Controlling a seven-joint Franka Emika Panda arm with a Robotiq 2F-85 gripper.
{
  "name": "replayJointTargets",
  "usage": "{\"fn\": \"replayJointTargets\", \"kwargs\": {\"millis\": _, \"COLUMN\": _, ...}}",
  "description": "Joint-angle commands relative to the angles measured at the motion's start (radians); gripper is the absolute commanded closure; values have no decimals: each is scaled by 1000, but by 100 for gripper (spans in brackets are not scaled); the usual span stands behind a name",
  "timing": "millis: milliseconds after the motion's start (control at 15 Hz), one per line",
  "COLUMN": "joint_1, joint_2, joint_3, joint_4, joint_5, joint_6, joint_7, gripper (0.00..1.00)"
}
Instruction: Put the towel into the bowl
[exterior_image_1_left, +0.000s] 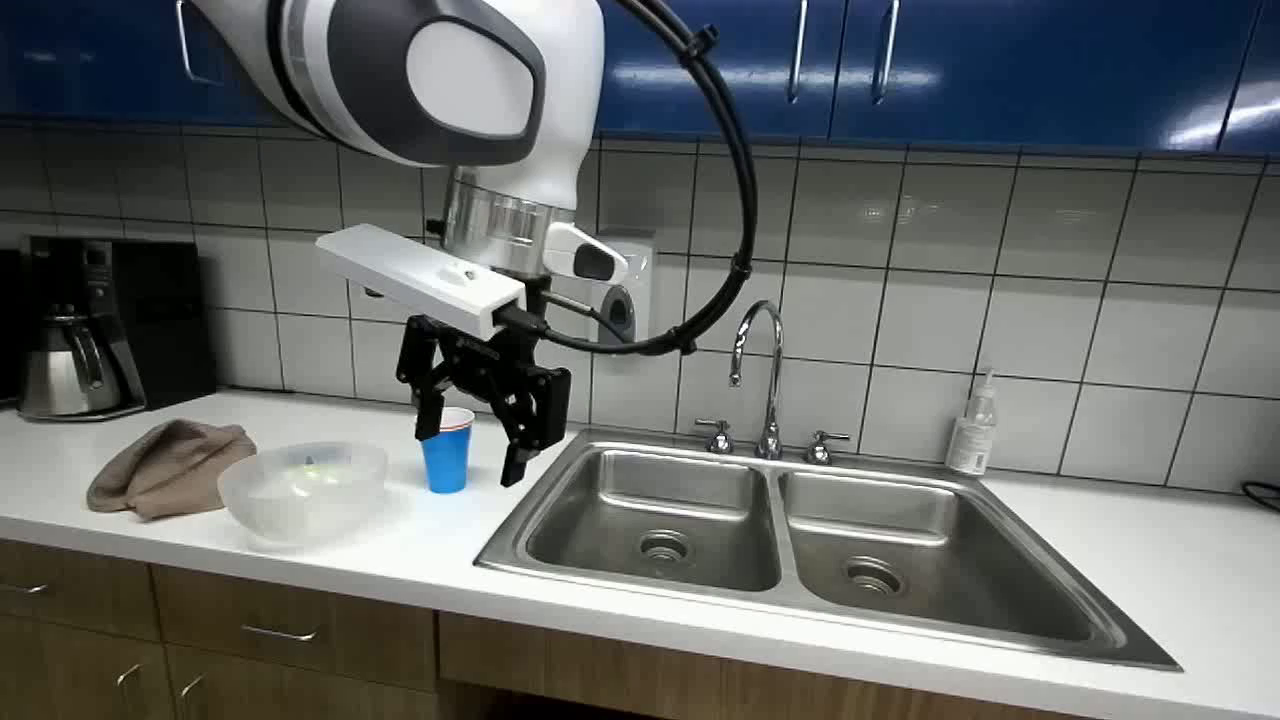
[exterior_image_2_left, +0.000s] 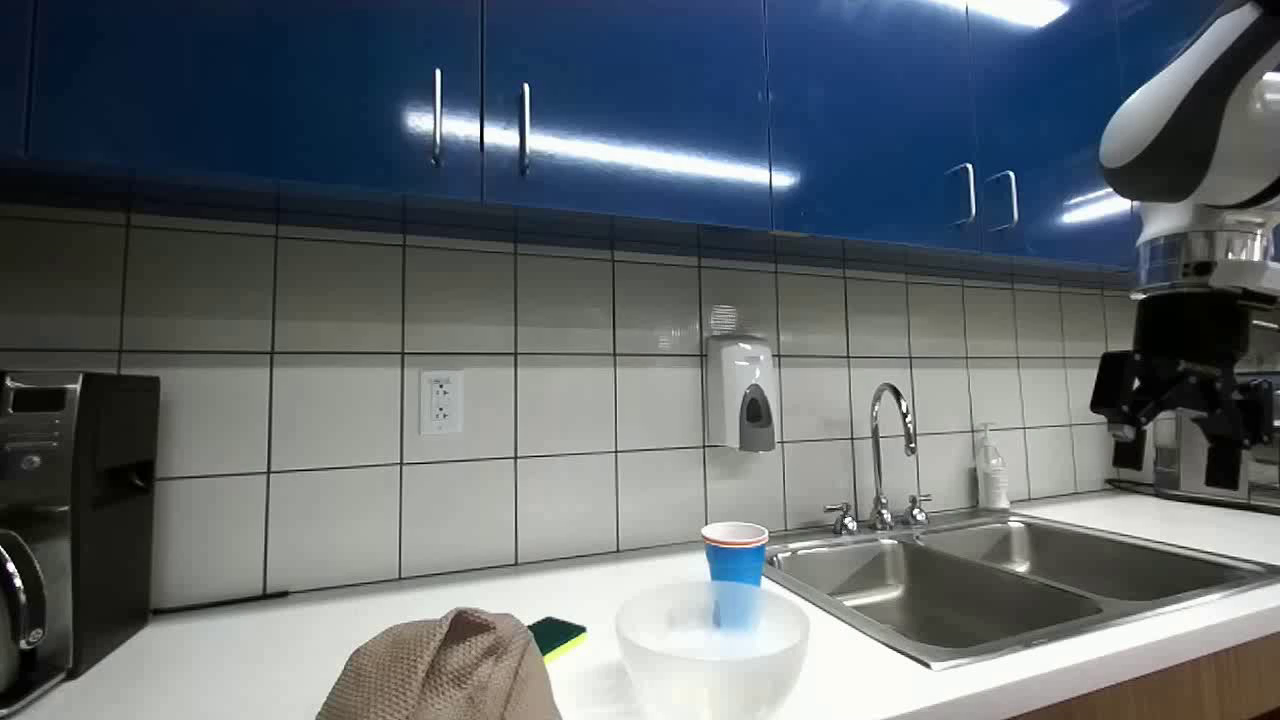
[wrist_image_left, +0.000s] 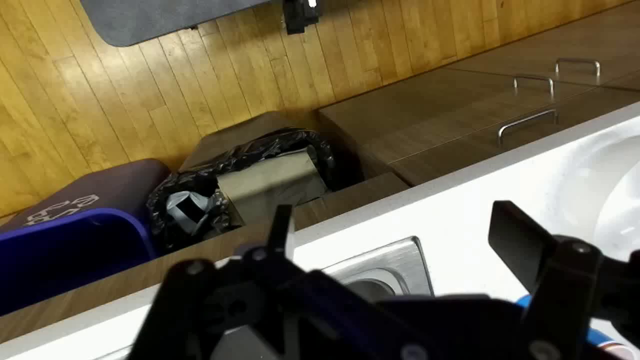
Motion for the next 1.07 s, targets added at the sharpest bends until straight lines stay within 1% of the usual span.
{"fn": "replayJointTargets", "kwargs": {"millis": 0, "joint_1": -27, "joint_2": 7, "joint_3": 27, "joint_4": 1, "joint_5": 18, "joint_6": -1, "joint_7": -15, "gripper": 0}}
{"fn": "replayJointTargets", "kwargs": {"millis": 533, "joint_1": -27, "joint_2": 7, "joint_3": 27, "joint_4": 1, "joint_5": 18, "joint_6": -1, "joint_7": -15, "gripper": 0}}
{"fn": "replayJointTargets", "kwargs": {"millis": 600, "joint_1": -28, "joint_2": 0, "joint_3": 38, "joint_4": -15, "joint_5": 5, "joint_6": 33, "joint_7": -12, "gripper": 0}}
{"fn": "replayJointTargets", "kwargs": {"millis": 800, "joint_1": 9, "joint_2": -24, "joint_3": 73, "joint_4": -34, "joint_5": -17, "joint_6": -4, "joint_7": -79, "gripper": 0}}
{"fn": "replayJointTargets", "kwargs": {"millis": 1000, "joint_1": 58, "joint_2": -46, "joint_3": 110, "joint_4": -57, "joint_5": -8, "joint_6": -30, "joint_7": -156, "gripper": 0}}
